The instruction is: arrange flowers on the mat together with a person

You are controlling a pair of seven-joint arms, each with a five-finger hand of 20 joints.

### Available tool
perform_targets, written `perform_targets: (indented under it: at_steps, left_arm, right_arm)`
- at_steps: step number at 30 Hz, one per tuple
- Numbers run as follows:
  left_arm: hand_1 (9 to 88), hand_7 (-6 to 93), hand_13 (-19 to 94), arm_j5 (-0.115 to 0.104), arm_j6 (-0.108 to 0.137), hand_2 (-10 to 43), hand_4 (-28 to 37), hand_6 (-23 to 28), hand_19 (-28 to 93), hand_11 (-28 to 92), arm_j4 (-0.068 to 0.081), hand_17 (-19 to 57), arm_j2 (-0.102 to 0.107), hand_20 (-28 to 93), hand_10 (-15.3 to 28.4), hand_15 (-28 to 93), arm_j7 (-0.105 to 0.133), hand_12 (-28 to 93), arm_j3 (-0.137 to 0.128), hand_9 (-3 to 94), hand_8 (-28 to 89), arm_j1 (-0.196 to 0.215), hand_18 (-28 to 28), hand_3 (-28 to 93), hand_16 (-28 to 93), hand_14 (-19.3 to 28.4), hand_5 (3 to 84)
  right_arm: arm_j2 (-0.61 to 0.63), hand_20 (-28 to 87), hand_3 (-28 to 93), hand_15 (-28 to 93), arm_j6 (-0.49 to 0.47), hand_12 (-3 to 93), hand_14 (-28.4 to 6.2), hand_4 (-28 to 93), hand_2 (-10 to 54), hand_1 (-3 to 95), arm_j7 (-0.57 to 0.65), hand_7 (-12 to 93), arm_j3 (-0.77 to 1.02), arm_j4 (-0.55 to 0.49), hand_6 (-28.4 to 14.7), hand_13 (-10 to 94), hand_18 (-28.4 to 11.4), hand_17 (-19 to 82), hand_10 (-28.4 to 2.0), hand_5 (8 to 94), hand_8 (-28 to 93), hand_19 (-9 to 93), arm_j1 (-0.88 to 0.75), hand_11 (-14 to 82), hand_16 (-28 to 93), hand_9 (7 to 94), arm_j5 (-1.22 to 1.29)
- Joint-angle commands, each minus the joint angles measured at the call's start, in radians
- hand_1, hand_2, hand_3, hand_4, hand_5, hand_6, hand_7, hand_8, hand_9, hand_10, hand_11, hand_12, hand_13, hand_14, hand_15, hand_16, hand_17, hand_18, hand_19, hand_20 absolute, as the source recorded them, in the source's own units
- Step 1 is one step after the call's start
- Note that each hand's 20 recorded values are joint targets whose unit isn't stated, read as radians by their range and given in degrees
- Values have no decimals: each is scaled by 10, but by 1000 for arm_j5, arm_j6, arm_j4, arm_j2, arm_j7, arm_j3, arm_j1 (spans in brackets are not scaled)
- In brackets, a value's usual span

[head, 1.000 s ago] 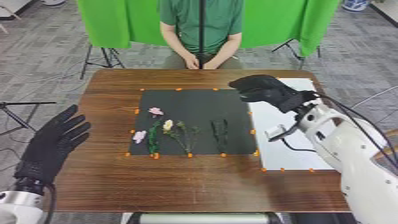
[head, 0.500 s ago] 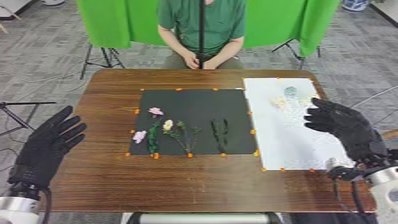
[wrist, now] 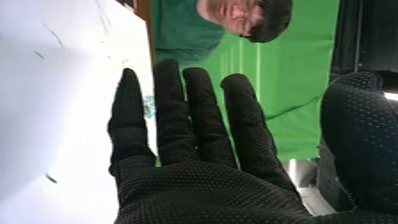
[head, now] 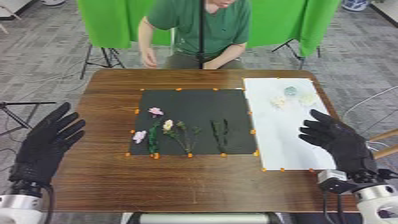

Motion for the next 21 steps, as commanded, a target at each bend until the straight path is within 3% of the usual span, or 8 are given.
perform_targets:
  at_steps: [1,7,13,15,18,21]
  left_arm:
    - [290,141,225,-5,1,-43,-263,37,425,169,13,-87,-8,96,111,254,-7,190,17,271,-79,-2,216,684,33,139,315]
    - [289,142,225,-3,-7,-43,-263,35,426,170,16,-87,-1,96,112,254,-21,191,11,271,-79,-8,216,684,33,140,312]
    - [288,142,225,-4,-8,-43,-264,36,426,170,24,-88,12,95,111,255,-12,190,14,271,-79,-26,217,685,33,140,312]
    - [288,142,225,-7,1,-42,-264,36,426,170,19,-87,6,95,112,255,-14,190,9,271,-79,-13,216,685,33,140,312]
    - [287,142,225,-4,-6,-43,-264,37,427,170,19,-87,-2,95,112,256,-22,190,9,272,-79,-4,216,686,33,140,314]
    - [287,143,225,-7,-6,-43,-264,37,427,170,25,-87,8,95,112,257,-20,190,20,271,-79,-22,216,687,33,140,314]
  right_arm:
    - [-47,301,828,219,-25,258,-131,-211,47,154,-9,112,30,-5,-43,356,-211,121,-147,416,-72,430,-27,104,324,429,-5]
    - [-35,302,828,222,-17,257,-132,-210,47,154,-6,116,15,0,-42,357,-211,120,-147,422,-74,433,-17,106,321,434,-8]
    - [-28,302,833,223,-2,256,-131,-208,48,156,1,119,2,-7,-42,357,-211,120,-146,426,-75,434,-17,106,319,434,-9]
    - [-15,302,839,224,-1,255,-131,-206,41,164,9,119,-15,-4,-42,357,-211,120,-146,427,-76,435,-6,107,318,435,-21]
    - [-10,300,846,224,8,255,-130,-207,28,176,11,120,-27,-5,-42,356,-210,121,-146,428,-76,434,-7,108,317,435,-19]
    - [-7,300,847,224,29,255,-129,-209,29,179,8,123,-26,-11,-41,356,-210,121,-145,432,-77,434,-13,108,317,434,-19]
